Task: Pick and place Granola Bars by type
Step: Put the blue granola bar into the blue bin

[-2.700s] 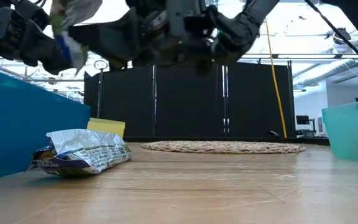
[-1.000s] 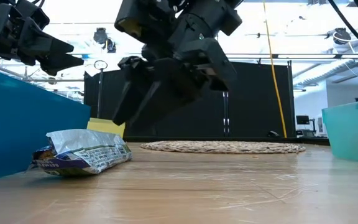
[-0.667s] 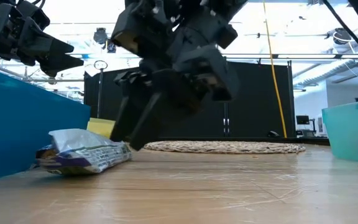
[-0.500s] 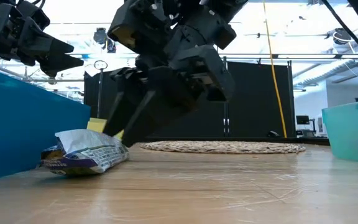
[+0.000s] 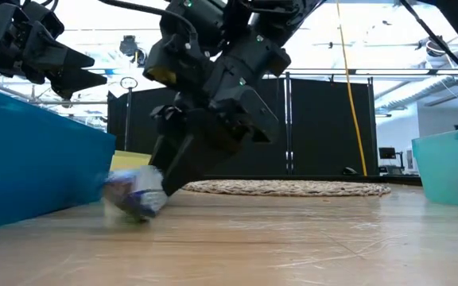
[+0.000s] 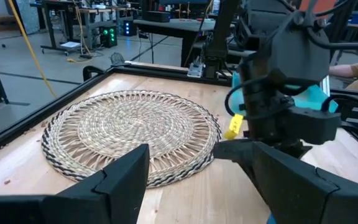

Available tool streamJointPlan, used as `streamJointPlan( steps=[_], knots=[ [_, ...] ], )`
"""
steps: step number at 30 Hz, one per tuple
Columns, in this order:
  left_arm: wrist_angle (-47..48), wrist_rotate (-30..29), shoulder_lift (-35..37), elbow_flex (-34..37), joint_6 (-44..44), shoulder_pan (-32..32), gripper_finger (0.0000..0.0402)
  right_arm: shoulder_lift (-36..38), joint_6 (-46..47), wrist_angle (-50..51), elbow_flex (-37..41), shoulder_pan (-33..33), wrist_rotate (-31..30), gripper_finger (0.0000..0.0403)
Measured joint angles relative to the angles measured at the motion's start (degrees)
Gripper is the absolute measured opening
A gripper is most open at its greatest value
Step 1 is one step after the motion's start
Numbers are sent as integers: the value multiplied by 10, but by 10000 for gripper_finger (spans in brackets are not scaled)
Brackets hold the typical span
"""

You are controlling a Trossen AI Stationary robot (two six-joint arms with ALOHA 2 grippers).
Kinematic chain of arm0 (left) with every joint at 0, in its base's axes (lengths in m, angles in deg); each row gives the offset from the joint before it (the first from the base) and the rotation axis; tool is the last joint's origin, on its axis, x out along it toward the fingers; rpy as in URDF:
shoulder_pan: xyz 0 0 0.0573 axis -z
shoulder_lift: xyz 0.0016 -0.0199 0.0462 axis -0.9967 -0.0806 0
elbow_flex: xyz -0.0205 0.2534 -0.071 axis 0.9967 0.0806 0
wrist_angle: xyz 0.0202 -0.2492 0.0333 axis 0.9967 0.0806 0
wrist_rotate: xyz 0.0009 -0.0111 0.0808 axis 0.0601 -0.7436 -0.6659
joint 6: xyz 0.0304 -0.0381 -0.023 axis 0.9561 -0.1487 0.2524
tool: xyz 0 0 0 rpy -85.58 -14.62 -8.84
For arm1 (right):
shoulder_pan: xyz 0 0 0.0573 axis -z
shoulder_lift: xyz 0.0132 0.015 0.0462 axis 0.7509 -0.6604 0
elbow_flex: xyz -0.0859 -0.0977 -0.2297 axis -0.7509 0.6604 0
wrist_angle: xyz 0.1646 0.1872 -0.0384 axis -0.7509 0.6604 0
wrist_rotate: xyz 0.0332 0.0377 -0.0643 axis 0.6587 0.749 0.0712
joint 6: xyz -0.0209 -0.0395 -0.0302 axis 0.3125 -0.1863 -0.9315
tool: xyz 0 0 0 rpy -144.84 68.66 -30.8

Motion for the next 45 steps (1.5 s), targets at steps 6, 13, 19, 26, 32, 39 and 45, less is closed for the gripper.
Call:
streamJointPlan(
  steps=[6, 13, 19, 26, 32, 39, 45],
  knots=[
    [0, 0, 0, 0, 2, 0, 282, 0, -1, 4, 3, -8, 1, 212],
    [0, 0, 0, 0, 1, 0, 282, 0, 12, 23, 3, -8, 1, 180],
    [0, 0, 0, 0, 0, 0, 282, 0, 13, 28, 3, -7, 1, 77],
    [0, 0, 0, 0, 0, 0, 282, 0, 10, 31, 3, -2, -2, 5],
    [0, 19, 0, 0, -9, 0, 282, 5, 0, 14, 4, -3, -20, 2],
    [-59, 33, -8, 0, -18, 0, 282, 35, 7, -44, 5, 9, 30, 1],
    [-152, 70, -53, 0, -4, 0, 282, 83, 41, -249, 83, 34, 110, 1]
  ],
)
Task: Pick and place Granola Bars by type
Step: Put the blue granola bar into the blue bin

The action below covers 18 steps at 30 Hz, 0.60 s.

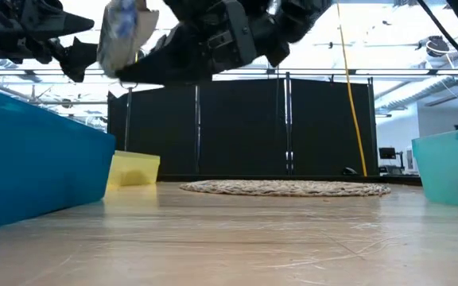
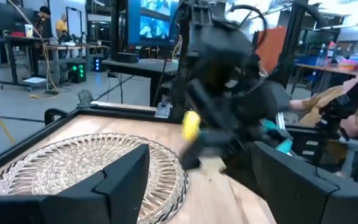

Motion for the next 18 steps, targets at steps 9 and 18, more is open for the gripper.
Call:
streamJointPlan(
  steps=[9, 18],
  knots=[
    [-116, 59, -103, 0, 34, 0, 282, 82, 138, -390, 191, 72, 38, 0],
    [-293, -32, -263, 0, 204, 27, 282, 93, 209, -590, 257, 119, -117, 0]
  ],
)
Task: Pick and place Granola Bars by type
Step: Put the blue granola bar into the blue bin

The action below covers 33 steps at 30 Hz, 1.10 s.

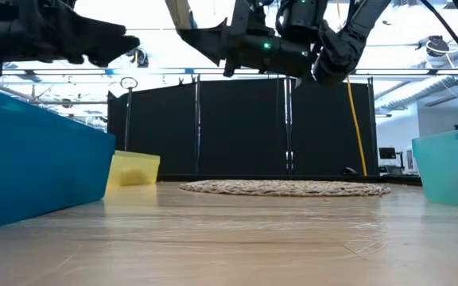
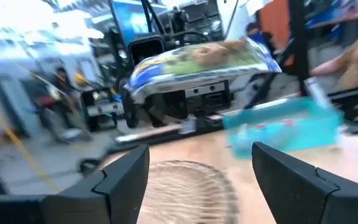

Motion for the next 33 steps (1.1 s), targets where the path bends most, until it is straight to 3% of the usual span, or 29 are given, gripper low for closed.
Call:
streamJointPlan(
  steps=[8, 17, 24, 29, 33],
  knots=[
    [-160, -70, -135, -1, 102, 11, 282, 0, 23, -47, 0, 8, -67, 0],
    [-171, -147, -267, -107, 246, 19, 282, 0, 34, -53, 0, 9, -86, 0],
    [-171, -308, -316, -194, 448, 74, 282, 0, 36, -56, 0, 20, -130, 0],
    [-172, -413, -318, -225, 491, 112, 282, 0, 45, -52, 0, 28, -129, 0],
    [-174, -464, -310, -226, 534, 140, 282, 0, 45, -52, 0, 29, -128, 0]
  ],
)
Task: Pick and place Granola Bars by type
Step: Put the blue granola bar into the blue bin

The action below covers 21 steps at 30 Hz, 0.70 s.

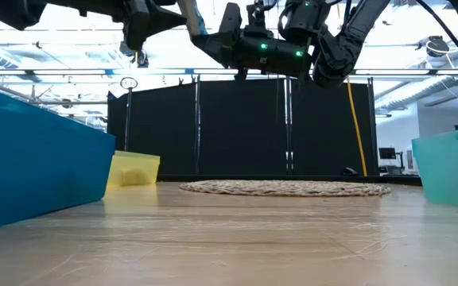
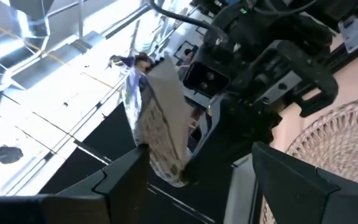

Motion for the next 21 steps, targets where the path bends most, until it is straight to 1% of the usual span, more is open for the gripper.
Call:
streamJointPlan(
  steps=[3, 7, 13, 16, 21],
  knots=[
    [2, -21, 4, 0, 12, 11, 282, 0, 0, 1, 0, 0, 0, 0],
    [-4, -26, 5, 0, 13, 16, 282, 0, 2, 0, 0, 0, 1, 0],
    [-45, -54, 5, 0, 53, 29, 282, 0, 3, 4, 0, 0, 2, 0],
    [-77, -49, 5, 0, 68, 36, 282, 0, 3, 2, 0, 0, 2, 0],
    [-81, -44, 5, 0, 70, 38, 282, 0, 3, 0, 0, 0, 2, 0]
  ],
)
